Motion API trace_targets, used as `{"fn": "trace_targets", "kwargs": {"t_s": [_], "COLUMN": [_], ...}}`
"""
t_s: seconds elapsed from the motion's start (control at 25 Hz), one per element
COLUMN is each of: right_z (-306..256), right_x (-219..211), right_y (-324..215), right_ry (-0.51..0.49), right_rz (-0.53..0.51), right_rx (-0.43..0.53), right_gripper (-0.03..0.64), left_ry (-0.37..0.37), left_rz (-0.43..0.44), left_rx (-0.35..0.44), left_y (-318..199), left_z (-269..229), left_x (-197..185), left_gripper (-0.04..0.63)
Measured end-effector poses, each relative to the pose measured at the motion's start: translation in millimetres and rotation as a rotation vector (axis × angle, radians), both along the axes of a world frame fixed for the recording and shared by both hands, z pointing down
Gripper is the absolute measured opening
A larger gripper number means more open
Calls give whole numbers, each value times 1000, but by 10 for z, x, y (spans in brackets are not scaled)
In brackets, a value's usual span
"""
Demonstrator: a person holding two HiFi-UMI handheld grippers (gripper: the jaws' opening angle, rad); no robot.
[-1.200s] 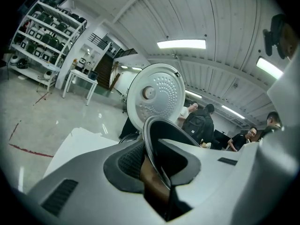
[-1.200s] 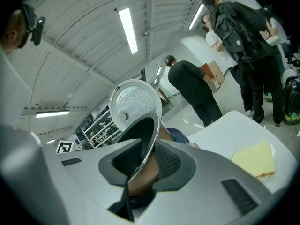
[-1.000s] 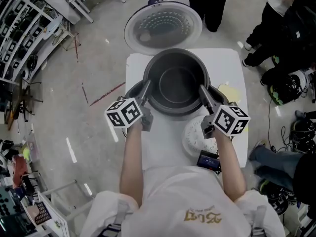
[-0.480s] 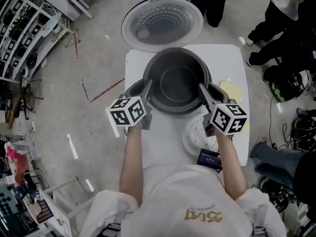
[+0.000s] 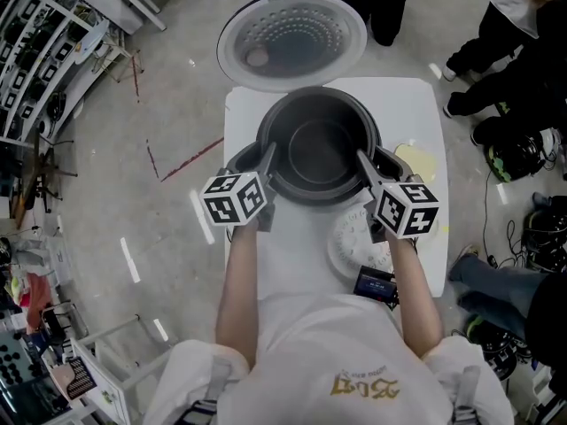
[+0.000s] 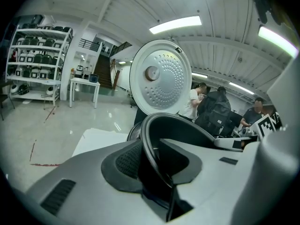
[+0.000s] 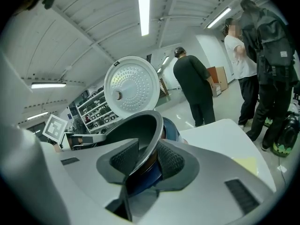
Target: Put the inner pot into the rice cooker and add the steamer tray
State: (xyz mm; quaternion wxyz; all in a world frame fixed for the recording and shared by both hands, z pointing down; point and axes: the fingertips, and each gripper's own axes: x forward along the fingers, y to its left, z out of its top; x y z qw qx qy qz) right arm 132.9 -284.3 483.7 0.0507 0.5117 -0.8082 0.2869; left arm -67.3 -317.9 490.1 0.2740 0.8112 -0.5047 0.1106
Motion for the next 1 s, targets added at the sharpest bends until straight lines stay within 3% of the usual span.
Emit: {"fn": "trace_targets", "kwargs": {"t_s": [0.16, 0.28, 0.4, 0.48, 1.0], "right_z": [-5, 6, -6, -41, -175], "right_x": [-21, -4, 63, 96, 87], "right_y": [-24, -27, -30, -15, 244], "right_ry": [24, 118, 219, 203, 149], "right_rz": [-9, 4, 36, 50, 104], "right_rx": [3, 24, 63, 72, 76], "right_gripper": [140, 150, 210, 204, 187], "left_ry": [-9, -66, -84, -65, 9], "left_rz": [-2, 10, -11, -30, 0], "left_rx": [11, 36, 62, 73, 113], "left_y": [-14, -19, -18, 1, 150], "left_z": [0, 5, -14, -34, -236], "left_x": [-2, 12, -23, -60, -84], "left_gripper": [132, 130, 199, 225, 216]}}
